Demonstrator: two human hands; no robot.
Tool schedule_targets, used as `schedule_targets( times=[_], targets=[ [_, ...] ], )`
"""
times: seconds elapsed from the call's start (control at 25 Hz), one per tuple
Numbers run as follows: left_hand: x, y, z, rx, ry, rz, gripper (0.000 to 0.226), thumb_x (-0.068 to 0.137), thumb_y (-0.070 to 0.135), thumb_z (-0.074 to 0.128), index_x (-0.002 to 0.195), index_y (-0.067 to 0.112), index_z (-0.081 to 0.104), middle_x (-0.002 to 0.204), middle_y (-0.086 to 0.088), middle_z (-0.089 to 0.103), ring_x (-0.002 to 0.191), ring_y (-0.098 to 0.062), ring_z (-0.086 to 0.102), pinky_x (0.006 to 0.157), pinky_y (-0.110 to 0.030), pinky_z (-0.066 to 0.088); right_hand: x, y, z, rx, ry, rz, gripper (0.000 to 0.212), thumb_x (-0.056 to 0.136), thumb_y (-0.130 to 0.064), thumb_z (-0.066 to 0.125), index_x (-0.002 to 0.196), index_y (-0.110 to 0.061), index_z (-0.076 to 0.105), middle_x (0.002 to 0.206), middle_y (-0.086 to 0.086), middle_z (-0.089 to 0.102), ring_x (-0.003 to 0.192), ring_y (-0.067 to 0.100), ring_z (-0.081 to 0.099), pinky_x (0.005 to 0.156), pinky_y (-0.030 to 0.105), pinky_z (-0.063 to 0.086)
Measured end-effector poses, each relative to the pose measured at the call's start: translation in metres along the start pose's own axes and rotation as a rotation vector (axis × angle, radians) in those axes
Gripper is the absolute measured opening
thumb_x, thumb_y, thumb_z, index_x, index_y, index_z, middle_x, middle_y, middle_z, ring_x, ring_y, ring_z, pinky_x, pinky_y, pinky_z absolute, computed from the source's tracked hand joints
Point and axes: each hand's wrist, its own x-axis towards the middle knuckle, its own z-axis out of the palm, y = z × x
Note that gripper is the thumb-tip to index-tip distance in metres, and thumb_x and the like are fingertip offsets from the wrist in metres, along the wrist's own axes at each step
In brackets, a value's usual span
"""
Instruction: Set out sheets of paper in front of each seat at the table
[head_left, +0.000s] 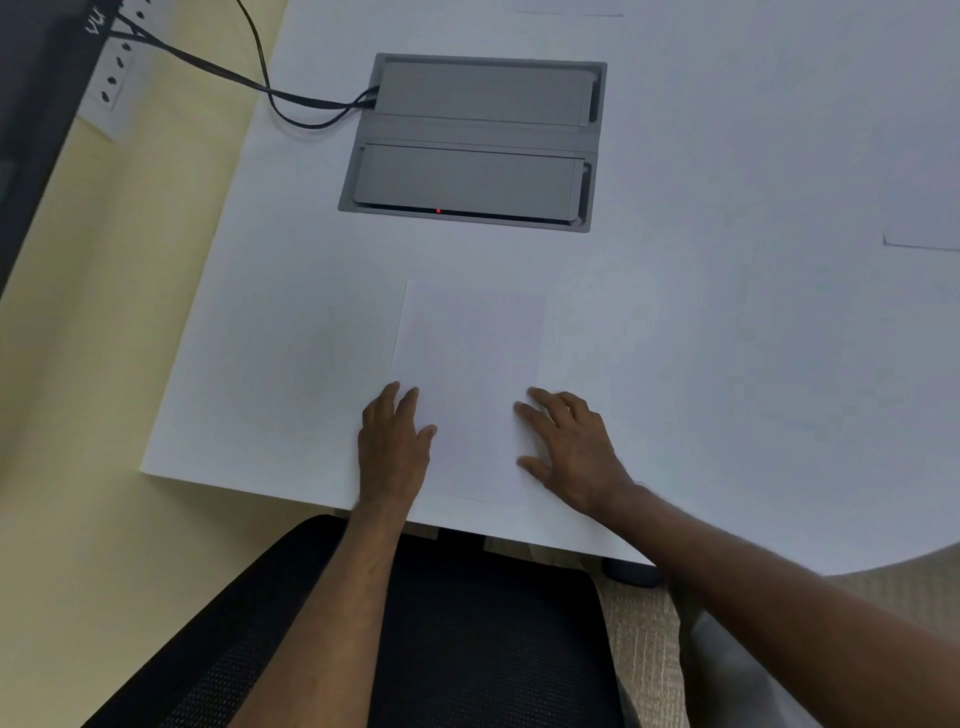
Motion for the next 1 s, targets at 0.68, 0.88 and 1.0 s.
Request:
schedule_targets(
  times=[0.68,0.88,1.0],
  targets=[
    [0.0000,-0.0008,0.0003,0.033,-0.017,0.002,0.059,0.101,0.025,0.063,0.155,0.013,0.042,0.167,-0.010,0.031,0.152,-0.029,0.026,0.121,-0.047,0.032,-0.0030,-0.0011,0.0023,-0.004,0.012,0.013,0.073,0.088,-0.049,0.071,0.153,-0.025,0.045,0.163,0.000,0.037,0.144,0.031,0.035,0.110,0.046,0.036],
    [-0.0009,-0.0015,0.0014,0.049,-0.006,0.010,0.060,0.102,0.025,0.063,0.156,0.013,0.040,0.167,-0.010,0.030,0.153,-0.030,0.026,0.121,-0.047,0.032,-0.0041,-0.0002,0.0046,-0.016,-0.002,0.001,0.073,0.091,-0.051,0.066,0.155,-0.026,0.041,0.166,-0.002,0.032,0.146,0.029,0.030,0.113,0.044,0.033],
    [-0.0013,0.0033,-0.0009,0.046,-0.041,0.001,0.061,0.104,0.027,0.059,0.158,0.013,0.035,0.170,-0.010,0.024,0.155,-0.030,0.020,0.123,-0.047,0.028,-0.0026,0.0003,-0.0022,-0.035,-0.018,-0.007,0.074,0.093,-0.050,0.066,0.156,-0.024,0.039,0.167,0.002,0.030,0.146,0.032,0.032,0.113,0.048,0.037]
  ],
)
